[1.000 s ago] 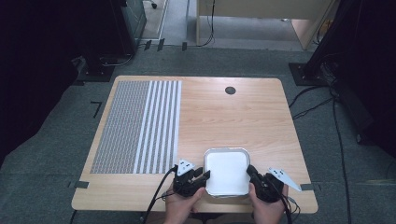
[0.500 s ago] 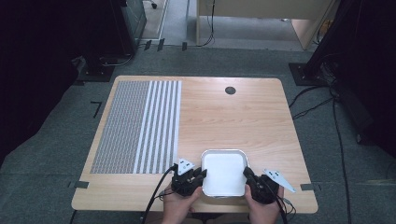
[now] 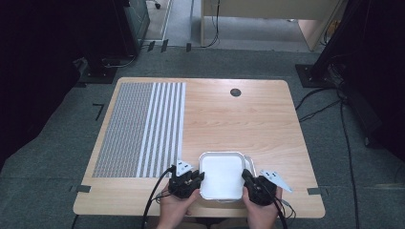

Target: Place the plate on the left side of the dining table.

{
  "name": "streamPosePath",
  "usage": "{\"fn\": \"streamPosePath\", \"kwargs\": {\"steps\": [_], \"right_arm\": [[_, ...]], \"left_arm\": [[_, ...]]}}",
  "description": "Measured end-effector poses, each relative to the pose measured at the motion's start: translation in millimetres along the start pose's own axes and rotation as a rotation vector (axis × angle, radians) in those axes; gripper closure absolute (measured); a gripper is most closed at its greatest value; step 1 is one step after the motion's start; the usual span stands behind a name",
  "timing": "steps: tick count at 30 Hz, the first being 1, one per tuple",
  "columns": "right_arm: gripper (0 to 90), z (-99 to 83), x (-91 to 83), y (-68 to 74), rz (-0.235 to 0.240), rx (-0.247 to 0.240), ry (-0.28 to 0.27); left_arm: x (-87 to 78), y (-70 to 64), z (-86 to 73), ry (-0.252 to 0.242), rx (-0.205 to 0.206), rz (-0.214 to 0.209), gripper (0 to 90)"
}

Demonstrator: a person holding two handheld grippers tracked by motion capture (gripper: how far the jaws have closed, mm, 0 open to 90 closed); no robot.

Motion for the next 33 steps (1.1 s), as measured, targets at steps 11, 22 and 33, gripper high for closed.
{"fn": "streamPosePath", "kwargs": {"steps": [11, 22, 33], "right_arm": [[89.2, 19.9, 13.4, 39.6, 0.043, -0.049, 0.021], [89.2, 45.9, 33.5, 79.5, 0.065, -0.090, -0.005], [89.1, 76.7, 61.6, 124.9, 0.102, -0.103, -0.007]], "left_arm": [[-25.3, 30.1, 19.9, -0.038, -0.030, 0.041, 78.3], [-46.2, 64.6, 53.8, -0.068, -0.045, 0.075, 79.7], [-65.2, 105.4, 92.1, -0.108, -0.058, 0.121, 81.4]]}}
Point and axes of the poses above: each handheld gripper's, and its own axes: x roughly forward along the jaws, z roughly out of its top, y roughly to its left, the point moved 10 cm from there along x, roughly forward along the jaws, and after that the axes turned 13 degrees about -x, right-handed, at the moved point
